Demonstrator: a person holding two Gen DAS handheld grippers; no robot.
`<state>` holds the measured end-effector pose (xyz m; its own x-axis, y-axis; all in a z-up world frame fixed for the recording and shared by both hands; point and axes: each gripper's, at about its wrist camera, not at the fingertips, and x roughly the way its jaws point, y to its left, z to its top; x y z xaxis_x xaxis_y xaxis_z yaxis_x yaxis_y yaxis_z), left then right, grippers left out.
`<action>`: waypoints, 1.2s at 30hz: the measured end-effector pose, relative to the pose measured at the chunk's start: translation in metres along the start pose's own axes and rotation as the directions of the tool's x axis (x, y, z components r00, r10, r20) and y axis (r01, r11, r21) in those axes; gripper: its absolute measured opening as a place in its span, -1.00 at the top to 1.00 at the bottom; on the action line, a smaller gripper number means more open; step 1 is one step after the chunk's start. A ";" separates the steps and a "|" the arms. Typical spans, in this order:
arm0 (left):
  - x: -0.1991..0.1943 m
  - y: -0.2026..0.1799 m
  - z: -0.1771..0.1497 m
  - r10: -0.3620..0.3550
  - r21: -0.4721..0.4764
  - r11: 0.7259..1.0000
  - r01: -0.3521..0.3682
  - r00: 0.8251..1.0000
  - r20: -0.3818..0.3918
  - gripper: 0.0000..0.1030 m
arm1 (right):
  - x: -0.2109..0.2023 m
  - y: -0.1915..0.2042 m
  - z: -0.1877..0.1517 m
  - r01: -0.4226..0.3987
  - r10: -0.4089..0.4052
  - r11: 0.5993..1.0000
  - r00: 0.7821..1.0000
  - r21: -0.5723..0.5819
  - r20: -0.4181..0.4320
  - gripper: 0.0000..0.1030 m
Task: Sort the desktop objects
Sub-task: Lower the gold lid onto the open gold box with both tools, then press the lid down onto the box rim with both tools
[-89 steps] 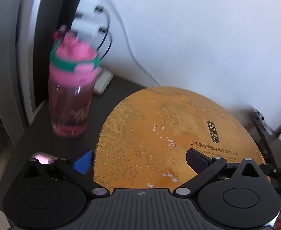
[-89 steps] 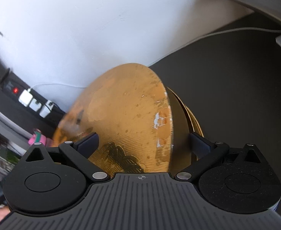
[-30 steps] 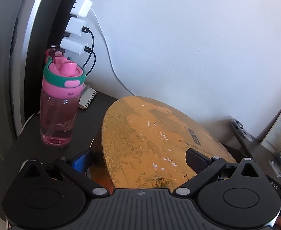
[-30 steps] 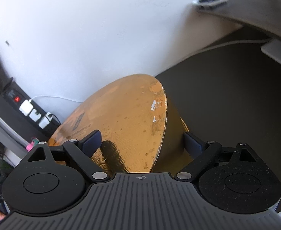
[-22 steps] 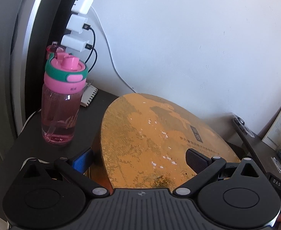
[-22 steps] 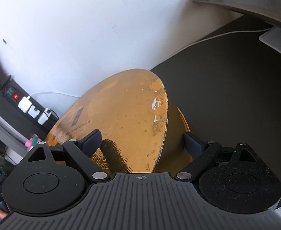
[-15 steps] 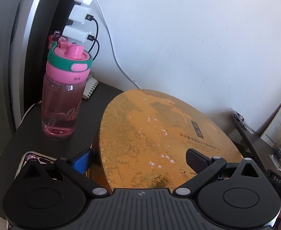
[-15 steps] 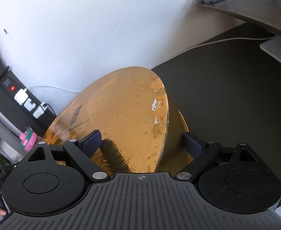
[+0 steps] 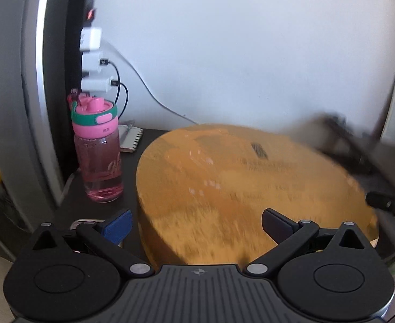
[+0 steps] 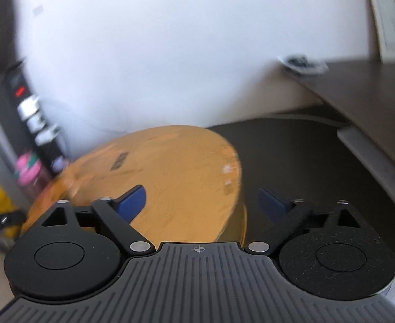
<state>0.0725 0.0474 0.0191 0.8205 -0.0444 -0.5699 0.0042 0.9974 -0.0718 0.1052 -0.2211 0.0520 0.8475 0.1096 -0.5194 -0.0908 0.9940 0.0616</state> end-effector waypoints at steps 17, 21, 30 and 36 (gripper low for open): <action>-0.022 -0.035 -0.030 0.057 0.102 0.993 -0.052 0.998 -0.041 -0.98 | -0.040 0.069 -0.043 0.001 -0.011 0.980 0.999 -0.201 -0.052 -0.53; -0.025 -0.039 -0.027 0.061 0.115 0.992 -0.059 0.998 -0.015 -0.98 | -0.041 0.069 -0.046 -0.012 0.000 0.983 0.998 -0.185 -0.062 -0.53; -0.012 -0.028 -0.014 0.147 0.072 0.987 -0.147 0.989 0.005 -0.98 | -0.035 0.077 -0.044 -0.019 0.007 0.980 0.998 -0.199 -0.060 -0.41; -0.005 -0.026 -0.018 0.135 0.058 0.989 -0.133 0.990 -0.030 -0.99 | -0.025 0.080 -0.044 -0.022 0.005 0.979 0.997 -0.204 -0.081 -0.41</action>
<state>0.0585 0.0209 0.0093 0.7959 0.0885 -0.5990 -0.0718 0.9961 0.0517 0.0543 -0.1445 0.0324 0.8017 0.1147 -0.5867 -0.2136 0.9716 -0.1019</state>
